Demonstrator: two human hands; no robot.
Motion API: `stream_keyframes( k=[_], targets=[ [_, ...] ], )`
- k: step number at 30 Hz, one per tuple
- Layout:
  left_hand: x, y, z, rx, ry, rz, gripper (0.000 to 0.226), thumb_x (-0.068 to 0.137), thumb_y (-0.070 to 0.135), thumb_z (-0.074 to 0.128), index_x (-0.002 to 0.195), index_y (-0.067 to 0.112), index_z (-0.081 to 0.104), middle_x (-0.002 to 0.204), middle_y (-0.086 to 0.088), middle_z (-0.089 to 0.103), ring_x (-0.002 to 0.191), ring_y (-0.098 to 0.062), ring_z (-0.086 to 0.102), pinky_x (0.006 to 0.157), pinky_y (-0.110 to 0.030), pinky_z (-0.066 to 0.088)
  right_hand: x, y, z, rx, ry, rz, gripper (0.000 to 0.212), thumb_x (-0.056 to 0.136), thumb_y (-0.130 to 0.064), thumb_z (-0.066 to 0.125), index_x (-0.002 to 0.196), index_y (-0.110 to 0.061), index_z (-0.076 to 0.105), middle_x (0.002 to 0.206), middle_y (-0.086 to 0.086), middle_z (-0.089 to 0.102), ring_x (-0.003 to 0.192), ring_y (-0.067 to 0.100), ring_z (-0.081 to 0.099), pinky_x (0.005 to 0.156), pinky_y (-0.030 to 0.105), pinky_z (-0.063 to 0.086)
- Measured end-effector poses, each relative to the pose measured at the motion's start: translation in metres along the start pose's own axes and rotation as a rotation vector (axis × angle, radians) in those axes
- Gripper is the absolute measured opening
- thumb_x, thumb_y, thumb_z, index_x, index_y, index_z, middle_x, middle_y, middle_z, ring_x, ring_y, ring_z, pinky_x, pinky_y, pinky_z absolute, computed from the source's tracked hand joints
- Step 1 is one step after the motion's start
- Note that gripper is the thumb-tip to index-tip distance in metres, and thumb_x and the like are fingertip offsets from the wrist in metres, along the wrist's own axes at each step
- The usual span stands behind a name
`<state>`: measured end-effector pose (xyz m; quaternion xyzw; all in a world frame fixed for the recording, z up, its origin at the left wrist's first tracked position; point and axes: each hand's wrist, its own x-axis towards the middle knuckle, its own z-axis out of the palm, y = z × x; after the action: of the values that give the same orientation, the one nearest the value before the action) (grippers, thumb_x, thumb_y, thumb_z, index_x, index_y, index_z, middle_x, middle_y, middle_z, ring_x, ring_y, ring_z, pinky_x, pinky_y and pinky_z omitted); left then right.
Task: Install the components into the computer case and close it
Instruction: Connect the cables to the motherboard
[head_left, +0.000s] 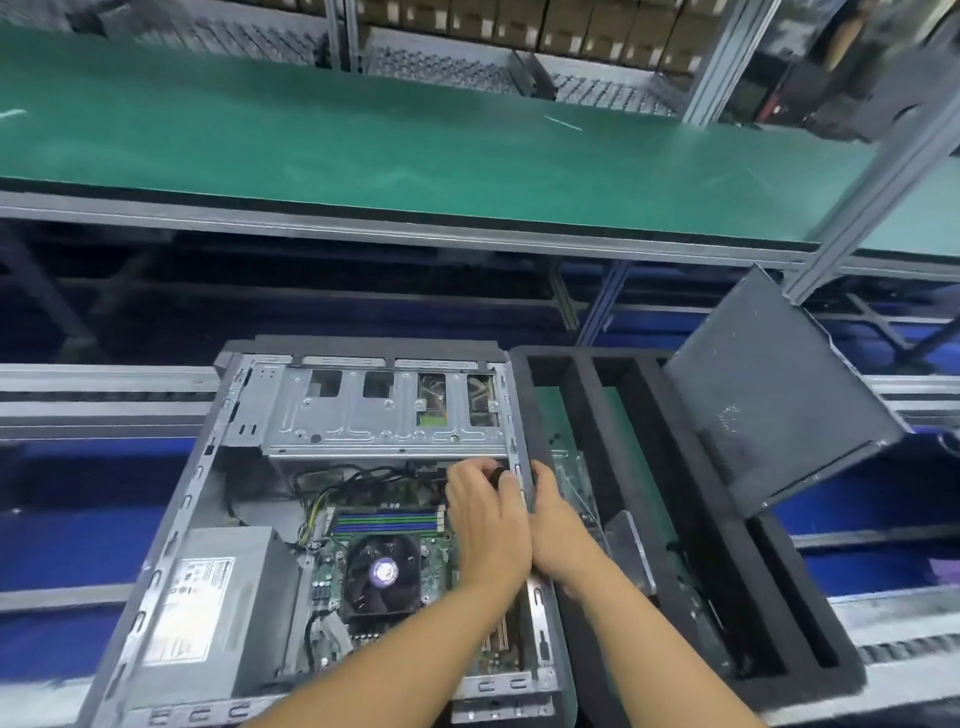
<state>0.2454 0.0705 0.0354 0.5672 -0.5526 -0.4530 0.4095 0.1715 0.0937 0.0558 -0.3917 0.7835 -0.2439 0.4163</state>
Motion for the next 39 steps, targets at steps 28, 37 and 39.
stream_keyframes(
  k=[28,37,39],
  targets=[
    [0.038,-0.057,-0.134,1.016,-0.931,0.627,0.029,0.081,0.061,0.053,0.075,0.033,0.047,0.066,0.015,0.052,0.064,-0.007,0.051,0.055,-0.025,0.038,-0.001,-0.014,0.015,-0.656,0.444,-0.348,0.067,0.093,-0.007,0.062,0.154,-0.007,0.036,0.138,0.016,0.044,0.119,0.034,0.046,0.095,0.037,0.039],
    [0.026,-0.056,-0.13,1.157,-0.934,0.681,0.038,0.068,0.069,0.058,0.078,0.033,0.058,0.054,0.019,0.04,0.056,-0.004,0.04,0.044,-0.02,0.02,-0.002,-0.021,0.029,-0.722,-0.05,-0.698,0.028,0.098,-0.003,0.05,0.12,-0.017,0.06,0.118,0.001,0.056,0.097,0.023,0.052,0.079,0.041,0.046],
    [0.025,-0.058,-0.129,1.109,-0.984,0.615,0.031,0.069,0.057,0.064,0.088,0.034,0.059,0.058,0.021,0.045,0.057,-0.001,0.038,0.046,-0.019,0.023,-0.003,-0.025,0.03,-0.746,-0.16,-0.638,0.026,0.098,-0.005,0.047,0.116,-0.021,0.058,0.117,-0.002,0.054,0.089,0.022,0.052,0.072,0.04,0.046]
  ],
)
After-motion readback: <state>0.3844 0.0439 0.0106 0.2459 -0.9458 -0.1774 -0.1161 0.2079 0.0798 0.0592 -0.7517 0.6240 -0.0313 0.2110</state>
